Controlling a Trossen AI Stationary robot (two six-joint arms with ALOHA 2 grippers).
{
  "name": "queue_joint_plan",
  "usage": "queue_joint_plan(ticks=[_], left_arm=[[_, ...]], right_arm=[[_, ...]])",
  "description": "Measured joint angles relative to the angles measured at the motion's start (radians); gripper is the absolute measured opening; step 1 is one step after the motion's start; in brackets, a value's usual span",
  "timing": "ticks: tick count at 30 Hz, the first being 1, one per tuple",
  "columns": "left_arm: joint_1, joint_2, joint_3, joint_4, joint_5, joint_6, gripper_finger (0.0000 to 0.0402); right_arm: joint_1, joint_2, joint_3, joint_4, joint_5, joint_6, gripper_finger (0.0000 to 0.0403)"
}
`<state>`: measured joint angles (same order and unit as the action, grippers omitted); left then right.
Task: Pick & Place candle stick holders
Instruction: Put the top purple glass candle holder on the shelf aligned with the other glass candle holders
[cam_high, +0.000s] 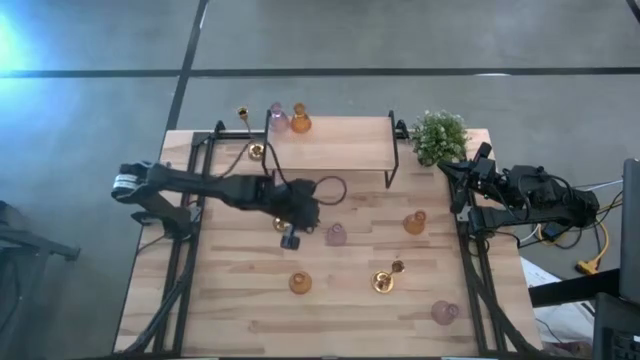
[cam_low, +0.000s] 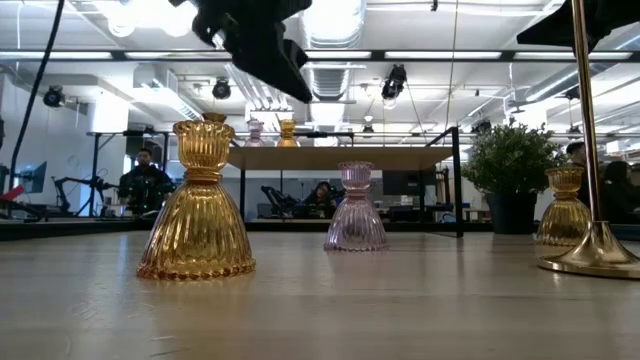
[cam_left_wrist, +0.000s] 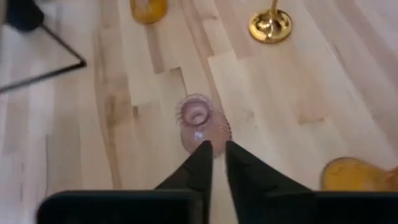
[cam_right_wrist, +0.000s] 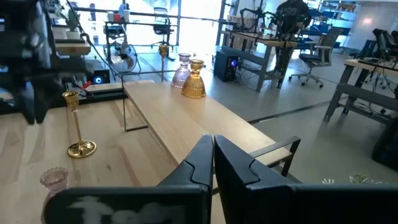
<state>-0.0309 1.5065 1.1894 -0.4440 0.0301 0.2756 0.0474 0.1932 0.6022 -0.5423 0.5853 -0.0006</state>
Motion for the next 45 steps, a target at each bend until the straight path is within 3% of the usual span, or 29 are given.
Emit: queue_joint_plan(ticks=[5, 10, 15, 35, 45], left_arm=[[-0.006, 0.018, -0.075, 0.195, -0.059, -0.015, 0.0143], [-0.001, 0.061, -0.074, 0.237, -0.061, -0.014, 0.0214], [-0.001, 0.11, -0.039, 0.237, -0.058, -0.014, 0.0258], [0.029, 0.263, -0.033, 0.203, -0.039, -0.044, 0.0264], [0.036, 0.341, -0.033, 0.373, 0.015, -0.086, 0.0262]], right_arm=[[0.0, 0.0, 0.0, 0.0, 0.0, 0.0, 0.0008], [0.0, 0.0, 0.0, 0.0, 0.0, 0.0, 0.0008], [0.0, 0.0, 0.0, 0.0, 0.0, 0.0, 0.0008], [0.0, 0.0, 0.0, 0.0, 0.0, 0.0, 0.0008], [0.0, 0.0, 0.0, 0.0, 0.0, 0.0, 0.0008]])
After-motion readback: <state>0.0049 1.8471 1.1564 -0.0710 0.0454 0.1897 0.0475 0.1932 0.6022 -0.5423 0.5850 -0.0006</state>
